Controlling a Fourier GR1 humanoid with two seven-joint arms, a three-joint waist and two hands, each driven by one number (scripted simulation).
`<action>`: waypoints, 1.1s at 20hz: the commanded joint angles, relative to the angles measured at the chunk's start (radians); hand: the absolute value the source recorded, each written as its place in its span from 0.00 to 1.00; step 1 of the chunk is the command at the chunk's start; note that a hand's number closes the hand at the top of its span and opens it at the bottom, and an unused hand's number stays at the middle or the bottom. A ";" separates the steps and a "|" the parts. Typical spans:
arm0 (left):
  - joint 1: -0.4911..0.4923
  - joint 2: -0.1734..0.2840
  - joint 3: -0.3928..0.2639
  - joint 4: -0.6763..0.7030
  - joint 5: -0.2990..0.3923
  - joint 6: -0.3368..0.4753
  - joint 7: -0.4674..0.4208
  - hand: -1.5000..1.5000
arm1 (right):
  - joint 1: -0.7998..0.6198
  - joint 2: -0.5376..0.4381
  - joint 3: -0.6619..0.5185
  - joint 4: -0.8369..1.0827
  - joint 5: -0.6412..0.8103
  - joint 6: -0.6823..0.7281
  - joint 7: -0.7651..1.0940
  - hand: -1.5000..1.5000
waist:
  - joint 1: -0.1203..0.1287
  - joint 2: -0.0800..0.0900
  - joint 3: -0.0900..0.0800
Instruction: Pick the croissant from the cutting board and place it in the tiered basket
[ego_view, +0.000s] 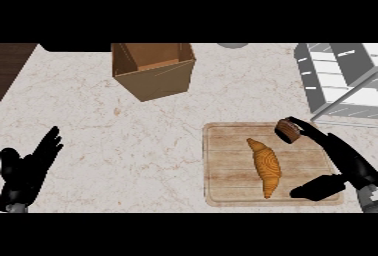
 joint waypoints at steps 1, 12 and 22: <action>-0.003 -0.004 0.014 0.015 0.001 -0.024 0.012 0.50 | -0.086 0.064 0.059 -0.120 0.020 0.026 0.263 0.00 | 0.000 0.000 0.002; -0.026 -0.032 0.038 -0.030 -0.039 -0.036 0.054 0.50 | -0.137 0.061 0.007 -0.149 -0.064 0.252 0.571 0.00 | -0.004 0.000 0.003; 0.019 -0.088 0.086 -0.009 -0.092 -0.076 0.001 0.50 | -0.061 0.113 -0.114 -0.119 0.010 0.353 0.534 0.00 | -0.003 0.001 0.004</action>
